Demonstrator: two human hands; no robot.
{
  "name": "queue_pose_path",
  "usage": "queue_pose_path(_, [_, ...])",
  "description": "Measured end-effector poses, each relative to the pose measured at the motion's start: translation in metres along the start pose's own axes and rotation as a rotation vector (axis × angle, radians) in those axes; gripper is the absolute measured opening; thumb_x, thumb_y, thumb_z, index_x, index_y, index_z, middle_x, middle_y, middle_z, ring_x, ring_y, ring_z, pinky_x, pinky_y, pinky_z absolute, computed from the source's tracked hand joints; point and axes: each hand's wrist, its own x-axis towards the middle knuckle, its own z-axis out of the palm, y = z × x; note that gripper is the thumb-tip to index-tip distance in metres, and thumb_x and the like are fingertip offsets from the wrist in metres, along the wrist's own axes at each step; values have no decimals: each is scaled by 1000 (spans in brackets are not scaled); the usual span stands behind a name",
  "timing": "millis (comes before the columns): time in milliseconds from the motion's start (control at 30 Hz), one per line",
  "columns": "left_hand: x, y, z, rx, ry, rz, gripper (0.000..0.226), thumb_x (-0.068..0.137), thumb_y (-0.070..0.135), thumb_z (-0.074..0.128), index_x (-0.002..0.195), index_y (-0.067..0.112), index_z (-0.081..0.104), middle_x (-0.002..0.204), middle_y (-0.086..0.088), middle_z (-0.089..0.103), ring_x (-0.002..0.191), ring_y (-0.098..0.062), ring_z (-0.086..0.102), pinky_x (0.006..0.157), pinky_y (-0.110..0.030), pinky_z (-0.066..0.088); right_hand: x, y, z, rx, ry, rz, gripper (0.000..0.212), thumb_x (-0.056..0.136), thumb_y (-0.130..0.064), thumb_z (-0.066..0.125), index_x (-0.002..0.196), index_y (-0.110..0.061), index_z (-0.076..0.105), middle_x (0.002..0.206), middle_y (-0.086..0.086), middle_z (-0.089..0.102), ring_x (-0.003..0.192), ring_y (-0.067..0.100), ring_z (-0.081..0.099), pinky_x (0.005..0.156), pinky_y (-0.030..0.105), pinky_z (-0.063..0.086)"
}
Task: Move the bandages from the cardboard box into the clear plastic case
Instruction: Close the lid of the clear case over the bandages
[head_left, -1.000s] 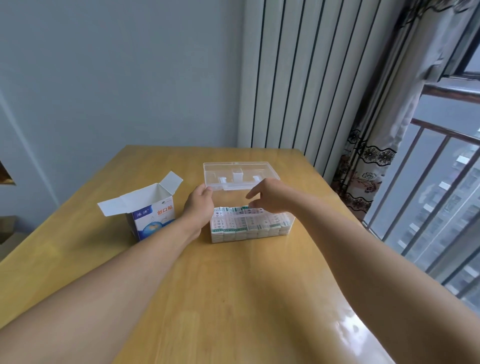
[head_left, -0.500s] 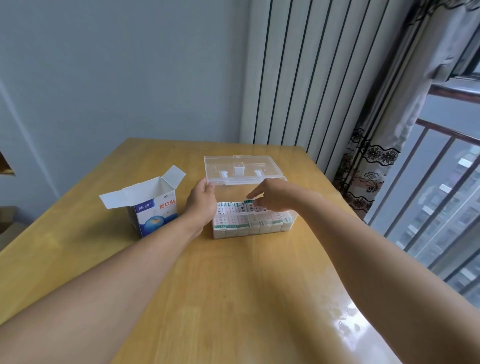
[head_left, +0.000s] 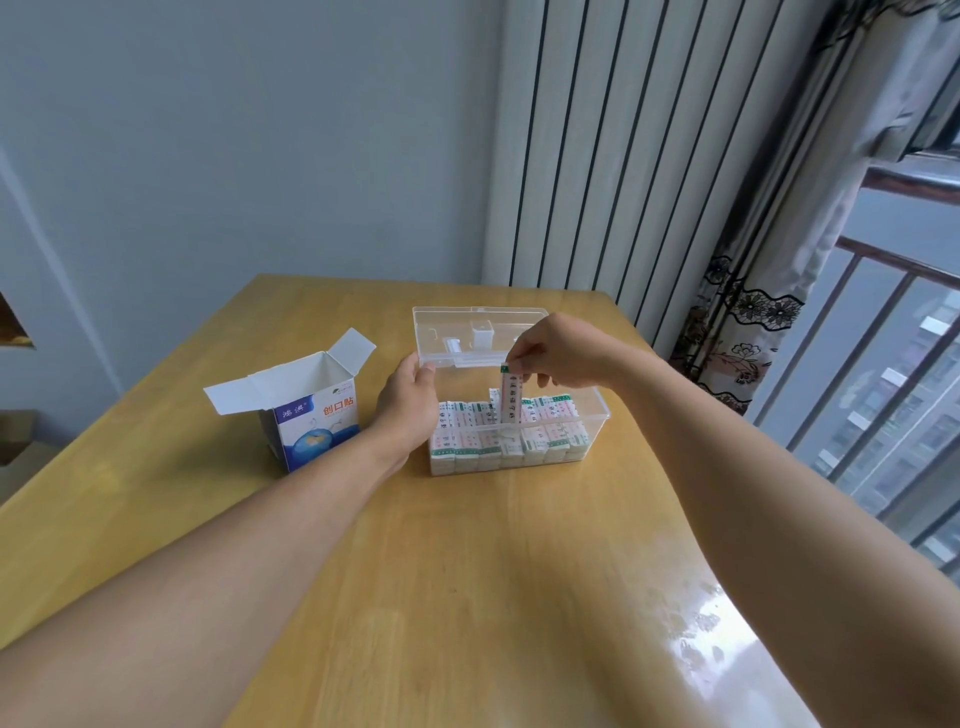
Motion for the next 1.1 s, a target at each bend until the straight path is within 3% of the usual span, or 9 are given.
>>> queue_pose_path(133, [-4,3,-1,-8,-1,15,39,111,28,31,145,23,48,133,9,57,115,-8,52,94,-27,38,4,-3,7,86,-12,-7,12,96,-16,66,103,-19,76,79,-10,73,53,-2,58,46,8,41])
queue_pose_path(267, [-4,4,-1,-2,-6,25,39,111,29,31,146,24,48,139,5,59,116,-8,52,94,-28,40,6,-5,17,77,-109,-5,14,96,-15,67,103,-22,76,79,-10,73,59,3,61,47,12,43])
queue_pose_path(467, [-5,5,-1,4,-18,33,39,111,28,30,146,25,47,139,6,58,114,-7,51,90,-26,39,11,-4,27,68,-43,2,8,91,-13,72,96,-18,75,82,-5,76,61,10,67,59,26,57])
queue_pose_path(667, [-5,3,-2,9,-22,32,40,111,30,31,147,25,46,141,4,58,117,-9,53,91,-27,39,13,-8,42,16,-15,19,4,88,-20,77,92,-21,78,85,-5,72,74,14,66,59,21,47])
queue_pose_path(1100, [-6,6,-2,18,-19,28,41,111,30,31,149,24,44,140,2,58,114,-9,52,88,-27,39,17,-9,48,27,16,76,4,85,-26,79,89,-27,80,84,-4,74,72,13,66,62,26,55])
